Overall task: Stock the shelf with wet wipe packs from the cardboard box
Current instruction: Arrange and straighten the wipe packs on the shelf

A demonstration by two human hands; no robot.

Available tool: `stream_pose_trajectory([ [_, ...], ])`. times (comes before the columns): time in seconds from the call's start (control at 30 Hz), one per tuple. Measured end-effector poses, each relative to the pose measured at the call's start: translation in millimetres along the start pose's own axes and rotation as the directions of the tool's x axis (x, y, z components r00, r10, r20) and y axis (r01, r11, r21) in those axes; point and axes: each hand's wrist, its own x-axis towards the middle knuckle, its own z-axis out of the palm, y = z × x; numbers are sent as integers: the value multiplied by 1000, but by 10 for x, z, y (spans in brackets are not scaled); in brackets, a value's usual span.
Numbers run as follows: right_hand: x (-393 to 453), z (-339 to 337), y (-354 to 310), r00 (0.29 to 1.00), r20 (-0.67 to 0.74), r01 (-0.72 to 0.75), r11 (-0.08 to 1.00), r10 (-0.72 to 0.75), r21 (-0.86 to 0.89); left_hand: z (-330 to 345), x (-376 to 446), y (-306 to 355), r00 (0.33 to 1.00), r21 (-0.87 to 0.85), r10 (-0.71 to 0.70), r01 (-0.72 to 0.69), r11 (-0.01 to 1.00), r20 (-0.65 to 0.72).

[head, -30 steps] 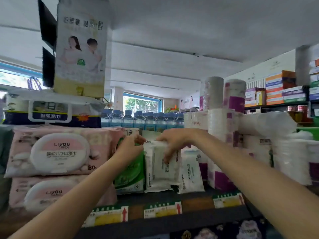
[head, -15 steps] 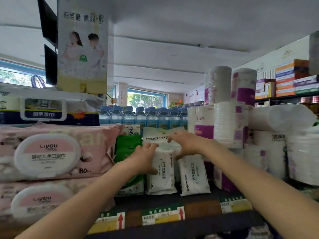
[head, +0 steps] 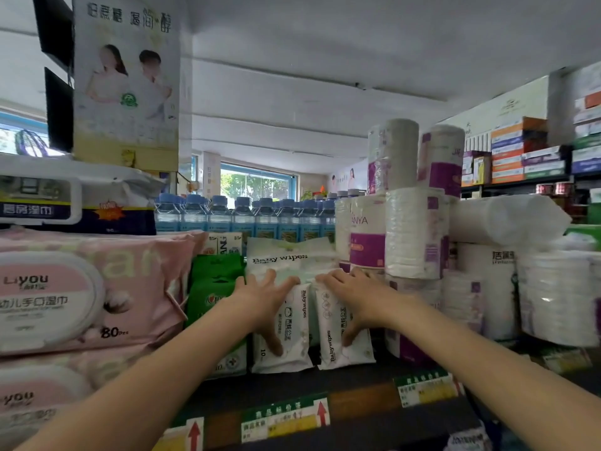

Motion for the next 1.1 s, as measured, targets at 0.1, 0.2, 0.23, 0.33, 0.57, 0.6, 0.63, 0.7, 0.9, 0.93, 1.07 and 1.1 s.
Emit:
stream_pose_trajectory([
  [0.1, 21, 4, -18, 998, -58, 10, 1000, -10, 11, 53, -16, 4, 994, 78, 58, -50, 996, -98],
  [0.2, 9, 23, -9, 997, -73, 25, 999, -23, 26, 115, -58, 27, 969, 221, 132, -84, 972, -208],
  [0.23, -1, 31, -2, 997, -78, 32, 999, -29, 30, 136, -69, 32, 959, 248, 151, -91, 964, -238],
  [0.33, -47, 51, -5, 990, -130, 48, 997, -55, -59, 181, -88, 35, 948, 246, 159, -91, 965, -275],
  [0.57, -178, 25, -96, 975, -195, 88, 992, -104, -90, 134, -197, -39, 948, 95, 107, -82, 992, -298],
  [0.6, -186, 8, -95, 978, -185, 91, 994, -102, -65, 130, -210, -52, 952, 64, 110, -95, 993, -286],
  [0.63, -187, -11, -93, 980, -171, 91, 995, -97, -41, 126, -222, -62, 957, 20, 112, -111, 994, -268],
  [0.7, -178, -52, -92, 988, -135, 80, 997, -80, -3, 103, -236, -71, 966, -102, 107, -134, 986, -237],
  [0.9, -187, -274, -125, 995, -15, 97, 981, -96, 166, 121, -253, -88, 961, -175, 82, -131, 976, -263],
  [0.93, -183, -310, -132, 993, 15, 111, 976, -116, 188, 136, -251, -86, 958, -166, 77, -126, 978, -276],
  [1.07, -133, -473, -190, 980, 106, 145, 969, -169, 201, 158, -219, -58, 938, -65, 47, -74, 995, -343],
  [1.1, -114, -512, -198, 978, 134, 134, 973, -160, 188, 158, -207, -47, 939, -58, 30, -53, 997, -341],
])
